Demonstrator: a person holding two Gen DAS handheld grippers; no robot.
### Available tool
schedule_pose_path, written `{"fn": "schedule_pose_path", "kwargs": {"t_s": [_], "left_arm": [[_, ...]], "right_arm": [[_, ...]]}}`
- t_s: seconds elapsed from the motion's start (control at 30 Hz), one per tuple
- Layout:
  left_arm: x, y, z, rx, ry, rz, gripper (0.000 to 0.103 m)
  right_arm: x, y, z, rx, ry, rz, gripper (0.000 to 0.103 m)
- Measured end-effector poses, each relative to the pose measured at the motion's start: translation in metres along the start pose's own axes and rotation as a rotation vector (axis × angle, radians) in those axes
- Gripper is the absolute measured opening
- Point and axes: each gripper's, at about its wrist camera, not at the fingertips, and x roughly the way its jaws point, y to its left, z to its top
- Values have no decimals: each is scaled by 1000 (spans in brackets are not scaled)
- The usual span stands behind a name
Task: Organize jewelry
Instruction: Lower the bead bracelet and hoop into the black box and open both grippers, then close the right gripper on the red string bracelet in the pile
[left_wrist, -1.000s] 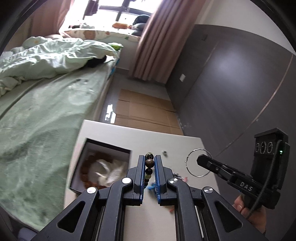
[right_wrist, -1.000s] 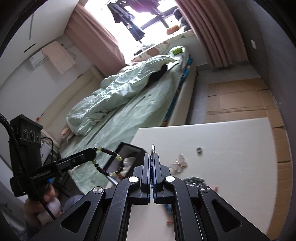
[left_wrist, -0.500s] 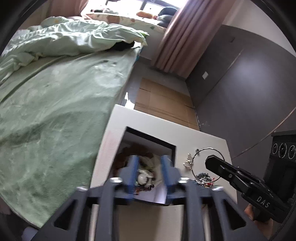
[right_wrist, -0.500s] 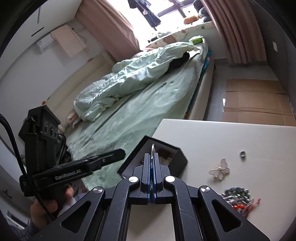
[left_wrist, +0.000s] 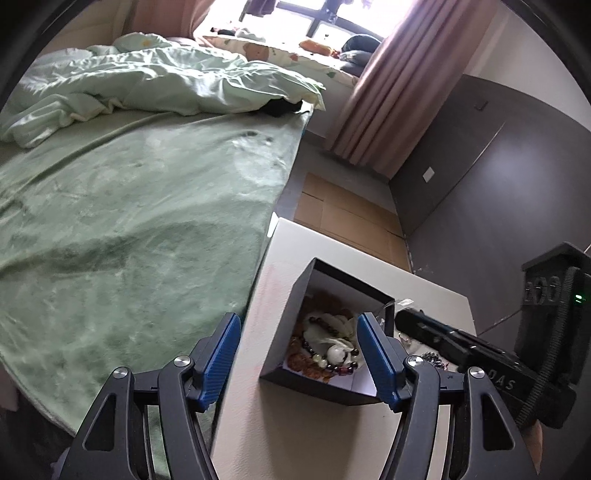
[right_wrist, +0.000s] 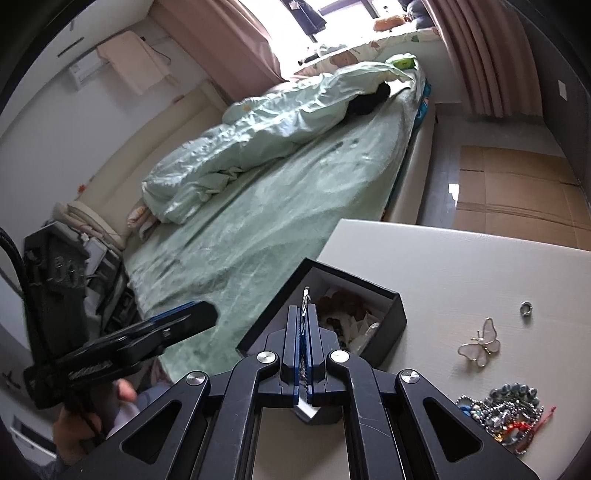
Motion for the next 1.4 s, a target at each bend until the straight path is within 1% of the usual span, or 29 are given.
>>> {"fn": "schedule_pose_path", "kwargs": {"t_s": [0.03,0.07,0.1,0.13,0.17,0.3,0.53,0.6,0.63,0.77,0.8,0.87,1.2,1.4], "left_arm": [[-1,1,-1,-1,0,0,67],[-2,2,-2,-1,-2,1,67],[-3,2,-2,-1,-4,2,67],[-4,2,-2,0,-7,3,67],[-5,2,-3,0,-11,2,67],[-7,-1,-7,5,-23,-6,75],[-6,-19,-12,39,-26,-28,75],[-5,-25,-13,49,-27,-35,76],[-5,-27,-14,52,-27,-39,76],[-1,-38,-19,68,-24,-48,76],[-1,-41,-21,73,-23,-49,76],[1,-47,-24,83,-20,-50,76],[11,-85,-42,165,19,-85,76],[12,-96,-48,172,16,-95,76]], "right_arm": [[3,-1,0,6,18,-5,17],[7,-4,-1,18,45,-15,45],[8,-5,-1,21,47,-30,65],[6,-6,-1,20,41,-44,67],[2,-7,-1,16,31,-56,67],[-14,-12,-2,24,5,-43,67],[-42,-30,-11,28,-5,-84,68],[-53,-40,-15,37,-12,-94,77],[-57,-44,-17,43,-13,-97,79],[-69,-59,-25,61,-8,-108,82],[-71,-62,-27,63,-4,-111,88],[-74,-67,-31,65,1,-118,97],[-97,-96,-46,124,-8,-140,97],[-96,-111,-57,159,29,-161,96]]}}
